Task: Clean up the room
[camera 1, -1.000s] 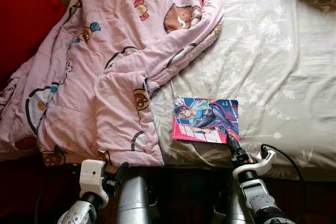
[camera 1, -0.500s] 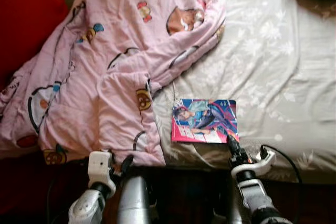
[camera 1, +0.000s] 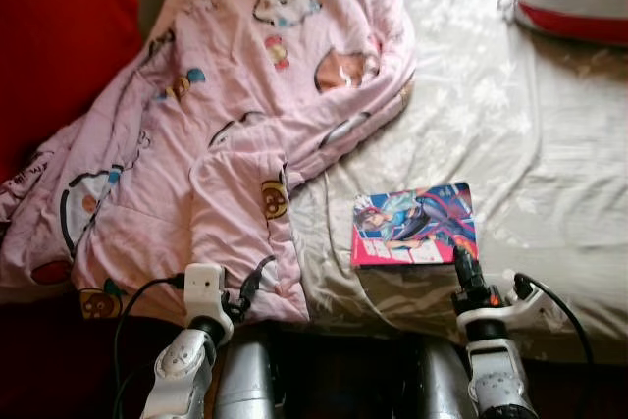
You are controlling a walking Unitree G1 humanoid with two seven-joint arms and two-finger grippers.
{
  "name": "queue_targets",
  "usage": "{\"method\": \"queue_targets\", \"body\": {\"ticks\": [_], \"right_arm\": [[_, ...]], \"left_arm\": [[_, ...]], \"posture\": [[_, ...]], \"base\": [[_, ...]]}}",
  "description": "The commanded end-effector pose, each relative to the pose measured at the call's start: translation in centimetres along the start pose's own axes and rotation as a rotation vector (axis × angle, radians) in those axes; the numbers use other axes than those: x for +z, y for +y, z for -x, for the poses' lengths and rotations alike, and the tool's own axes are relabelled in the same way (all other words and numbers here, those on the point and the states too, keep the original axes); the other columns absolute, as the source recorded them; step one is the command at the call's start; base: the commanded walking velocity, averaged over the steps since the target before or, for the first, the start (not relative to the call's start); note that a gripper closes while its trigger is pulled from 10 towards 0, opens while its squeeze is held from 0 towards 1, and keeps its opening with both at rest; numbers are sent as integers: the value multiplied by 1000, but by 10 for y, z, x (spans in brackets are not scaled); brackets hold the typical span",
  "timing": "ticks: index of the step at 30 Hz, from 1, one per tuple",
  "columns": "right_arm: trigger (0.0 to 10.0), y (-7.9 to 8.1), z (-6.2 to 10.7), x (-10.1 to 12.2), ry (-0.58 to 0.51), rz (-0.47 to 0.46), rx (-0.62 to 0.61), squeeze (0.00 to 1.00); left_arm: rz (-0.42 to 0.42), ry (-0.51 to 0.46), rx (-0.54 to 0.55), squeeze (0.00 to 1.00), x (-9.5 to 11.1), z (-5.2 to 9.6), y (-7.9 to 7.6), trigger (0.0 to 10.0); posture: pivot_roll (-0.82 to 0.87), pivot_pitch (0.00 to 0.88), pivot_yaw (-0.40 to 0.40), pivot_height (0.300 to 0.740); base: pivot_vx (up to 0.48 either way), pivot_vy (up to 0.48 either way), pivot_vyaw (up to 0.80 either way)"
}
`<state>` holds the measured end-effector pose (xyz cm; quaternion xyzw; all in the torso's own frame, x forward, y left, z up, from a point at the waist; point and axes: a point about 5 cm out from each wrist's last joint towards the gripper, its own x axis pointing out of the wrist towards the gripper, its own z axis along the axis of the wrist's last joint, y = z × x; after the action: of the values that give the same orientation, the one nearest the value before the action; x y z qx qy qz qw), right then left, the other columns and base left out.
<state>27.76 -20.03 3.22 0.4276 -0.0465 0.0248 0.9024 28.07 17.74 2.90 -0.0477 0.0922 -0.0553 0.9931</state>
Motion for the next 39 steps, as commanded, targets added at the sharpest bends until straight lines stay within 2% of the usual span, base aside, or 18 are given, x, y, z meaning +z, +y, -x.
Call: {"method": "queue_targets", "body": {"ticks": [1,4,5,6,9,13,18,21,29,36,39], "right_arm": [[10000,4,0,11,-18,117,-4,0],[10000,7,-1,18,-17,229,-12,0],[10000,8,-1,25,-22,321,-36,0],[10000,9,-2,26,-12,359,-38,0],[10000,14,-2,31,-3,418,-20,0],[10000,11,-1,32,2,424,-73,0],[10000,1,2,19,87,477,-142,0],[10000,-2,4,14,94,456,-187,0],[10000,1,9,4,108,462,-189,0],[10000,-8,13,6,103,458,-236,0],[10000,-8,12,3,124,468,-235,0]], "left_arm": [[2,32,15,0,-9,2,2,10000],[4,33,15,0,-10,0,1,10000],[7,36,17,0,-11,-1,2,10000],[9,38,19,0,-12,-1,2,10000],[15,41,26,0,-14,-1,3,10000],[28,48,43,0,-17,-1,6,10000],[41,63,63,0,-22,0,7,10000],[45,80,63,0,-27,2,5,10000],[46,127,83,0,-38,7,9,10000],[45,178,98,0,-49,14,11,10000],[38,276,122,0,-66,27,16,10000]], "posture": [[54,104,15,585],[40,93,15,585],[28,83,14,585],[23,81,14,585],[16,64,9,585],[5,49,4,585],[12,23,-3,615],[13,6,-7,645],[0,0,1,685],[-8,0,3,735],[-5,0,2,740]], "base": [[0,0,0],[0,0,0],[0,0,0],[0,0,0],[0,0,0],[0,0,0],[0,0,0],[0,0,0],[0,0,0],[0,0,0],[0,0,0]]}}
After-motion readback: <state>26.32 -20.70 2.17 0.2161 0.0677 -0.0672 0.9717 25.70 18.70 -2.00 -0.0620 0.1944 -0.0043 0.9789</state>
